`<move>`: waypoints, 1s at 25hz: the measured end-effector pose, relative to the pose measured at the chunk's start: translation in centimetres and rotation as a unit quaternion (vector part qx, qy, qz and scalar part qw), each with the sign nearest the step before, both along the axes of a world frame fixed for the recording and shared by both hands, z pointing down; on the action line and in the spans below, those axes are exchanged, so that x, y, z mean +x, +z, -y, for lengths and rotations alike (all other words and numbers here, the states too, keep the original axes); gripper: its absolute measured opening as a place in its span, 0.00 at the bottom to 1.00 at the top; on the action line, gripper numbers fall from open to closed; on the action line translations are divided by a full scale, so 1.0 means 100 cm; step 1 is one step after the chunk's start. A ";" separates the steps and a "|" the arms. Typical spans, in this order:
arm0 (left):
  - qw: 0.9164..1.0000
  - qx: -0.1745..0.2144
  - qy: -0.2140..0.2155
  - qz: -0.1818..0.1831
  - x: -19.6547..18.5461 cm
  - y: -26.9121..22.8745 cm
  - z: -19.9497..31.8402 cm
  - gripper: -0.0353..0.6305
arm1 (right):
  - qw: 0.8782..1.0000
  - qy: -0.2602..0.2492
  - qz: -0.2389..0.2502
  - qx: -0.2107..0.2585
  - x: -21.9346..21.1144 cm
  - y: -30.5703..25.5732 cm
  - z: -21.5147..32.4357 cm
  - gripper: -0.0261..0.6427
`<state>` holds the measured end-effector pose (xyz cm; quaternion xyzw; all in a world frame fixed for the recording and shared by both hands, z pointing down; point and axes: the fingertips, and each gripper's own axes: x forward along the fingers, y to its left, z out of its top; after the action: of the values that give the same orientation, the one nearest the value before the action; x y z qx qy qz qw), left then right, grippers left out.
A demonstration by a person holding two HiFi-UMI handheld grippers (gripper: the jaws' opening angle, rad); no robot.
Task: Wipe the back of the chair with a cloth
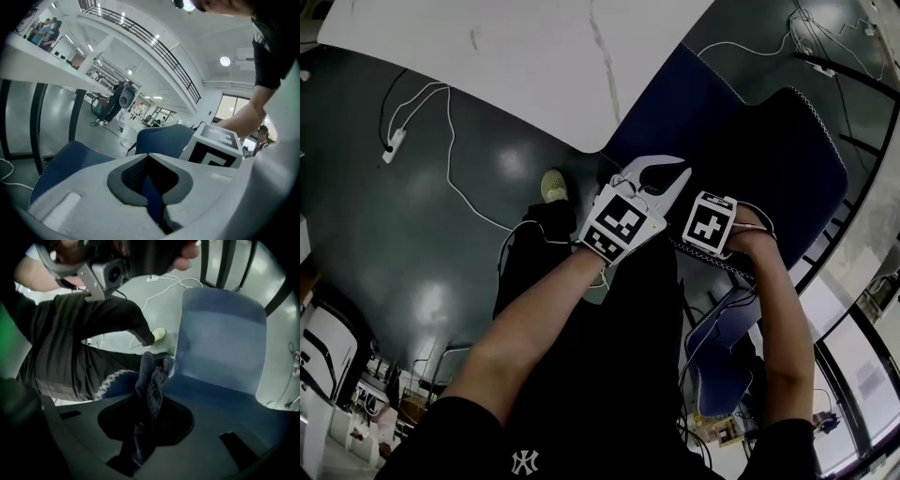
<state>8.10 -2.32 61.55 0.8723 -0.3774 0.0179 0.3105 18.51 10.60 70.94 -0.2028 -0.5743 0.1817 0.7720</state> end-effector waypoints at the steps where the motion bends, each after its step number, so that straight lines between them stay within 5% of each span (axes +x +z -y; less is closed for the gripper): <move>1: 1.000 0.001 0.002 0.001 -0.002 0.000 -0.003 0.06 | 1.000 0.010 0.006 -0.006 -0.005 -0.001 -0.004 0.17; 6: 1.000 -0.001 0.008 0.005 -0.007 -0.008 -0.024 0.06 | 0.999 0.050 0.017 -0.013 -0.016 -0.007 -0.019 0.16; 8: 1.000 -0.006 0.010 0.002 -0.011 -0.019 -0.035 0.06 | 0.994 0.103 0.041 -0.022 -0.026 -0.019 -0.027 0.16; 12: 1.000 0.011 0.017 0.021 -0.031 -0.053 -0.031 0.06 | 0.958 0.249 0.140 0.007 -0.068 -0.045 -0.002 0.16; 15: 0.999 0.010 0.020 0.023 -0.033 -0.089 -0.038 0.06 | 0.915 0.348 0.198 0.041 -0.073 -0.080 0.010 0.16; 19: 0.998 0.025 0.043 0.032 -0.029 -0.139 -0.038 0.06 | 0.840 0.450 0.283 0.106 -0.082 -0.136 0.039 0.16; 25: 0.996 0.039 0.070 0.040 -0.020 -0.218 -0.040 0.06 | 0.703 0.546 0.400 0.219 -0.092 -0.244 0.081 0.16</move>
<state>6.09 1.64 39.77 0.9065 -0.3283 0.0592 0.2589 9.30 2.47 46.57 0.2671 -0.8629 0.3425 0.2585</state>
